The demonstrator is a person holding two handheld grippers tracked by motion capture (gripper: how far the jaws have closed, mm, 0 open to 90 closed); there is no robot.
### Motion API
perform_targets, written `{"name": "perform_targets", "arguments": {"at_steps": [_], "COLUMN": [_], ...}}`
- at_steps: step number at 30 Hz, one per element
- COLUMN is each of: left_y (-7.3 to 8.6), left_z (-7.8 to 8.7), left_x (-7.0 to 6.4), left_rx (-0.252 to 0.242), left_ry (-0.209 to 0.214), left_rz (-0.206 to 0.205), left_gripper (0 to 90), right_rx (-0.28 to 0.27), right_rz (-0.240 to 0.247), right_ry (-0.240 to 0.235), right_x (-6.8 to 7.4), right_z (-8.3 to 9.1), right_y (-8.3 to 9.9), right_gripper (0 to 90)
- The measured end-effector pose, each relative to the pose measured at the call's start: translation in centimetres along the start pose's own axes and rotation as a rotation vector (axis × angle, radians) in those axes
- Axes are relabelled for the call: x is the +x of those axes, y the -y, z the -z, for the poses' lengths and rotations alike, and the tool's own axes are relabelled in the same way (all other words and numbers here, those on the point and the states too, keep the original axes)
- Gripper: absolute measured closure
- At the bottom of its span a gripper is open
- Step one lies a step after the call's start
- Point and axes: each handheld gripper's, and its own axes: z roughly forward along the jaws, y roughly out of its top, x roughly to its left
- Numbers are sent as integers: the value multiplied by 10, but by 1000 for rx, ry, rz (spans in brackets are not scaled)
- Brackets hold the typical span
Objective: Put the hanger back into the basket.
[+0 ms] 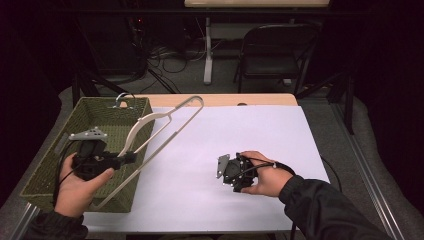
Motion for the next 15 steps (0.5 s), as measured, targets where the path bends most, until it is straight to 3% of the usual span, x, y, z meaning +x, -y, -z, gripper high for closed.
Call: {"name": "perform_targets", "arguments": {"at_steps": [15], "left_y": [7], "left_z": [31], "left_x": [47], "left_rx": [-43], "left_ry": [-77], "left_rz": [79], "left_gripper": [867], "right_rx": [11], "right_rz": [0], "right_ry": [5], "right_x": [1], "right_z": [-1], "right_y": [0], "right_gripper": [418]}}
